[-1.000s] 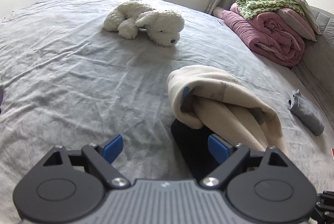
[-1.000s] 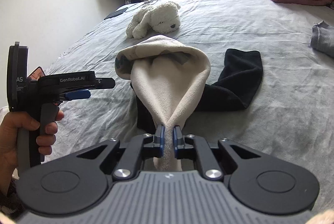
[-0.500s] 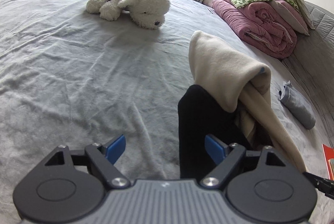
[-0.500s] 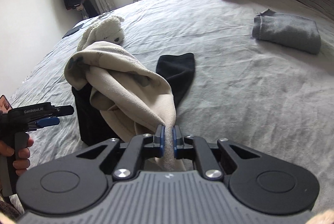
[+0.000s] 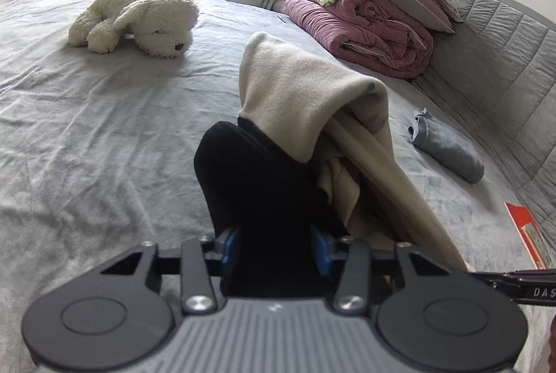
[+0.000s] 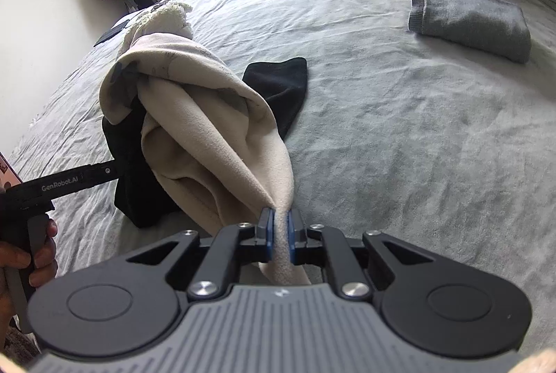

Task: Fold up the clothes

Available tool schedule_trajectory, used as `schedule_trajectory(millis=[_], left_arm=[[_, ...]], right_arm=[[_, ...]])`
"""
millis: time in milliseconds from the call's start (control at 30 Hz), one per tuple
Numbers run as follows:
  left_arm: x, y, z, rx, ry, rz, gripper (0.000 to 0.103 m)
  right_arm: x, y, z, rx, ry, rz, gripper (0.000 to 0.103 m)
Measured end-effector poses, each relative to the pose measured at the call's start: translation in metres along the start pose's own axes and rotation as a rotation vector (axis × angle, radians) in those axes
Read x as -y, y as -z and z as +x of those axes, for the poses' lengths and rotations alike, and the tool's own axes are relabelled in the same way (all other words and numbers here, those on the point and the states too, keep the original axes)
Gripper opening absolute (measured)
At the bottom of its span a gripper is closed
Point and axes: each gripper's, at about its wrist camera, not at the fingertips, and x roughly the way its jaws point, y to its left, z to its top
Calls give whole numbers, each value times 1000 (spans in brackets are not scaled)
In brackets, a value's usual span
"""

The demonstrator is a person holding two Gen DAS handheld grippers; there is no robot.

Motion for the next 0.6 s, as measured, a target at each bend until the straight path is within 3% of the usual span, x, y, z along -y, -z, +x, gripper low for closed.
schedule_trajectory(millis=[100,133,367,600], left_arm=[[-6,-1,-4,12,-30,-23,5],[-9,-2,-6,19,-40,-44,1],[-31,-19,-41,222,-211,-104,0],[-68,-38,-66,319,-366,-185,0]], right_arm=[[-3,-2,2,-19,-12,-14,10],[-6,-1,3,-28,-17,-23,10],[-19,1,8,-68,-89,-38,10],[-18,3,7,-80,-99,-36,10]])
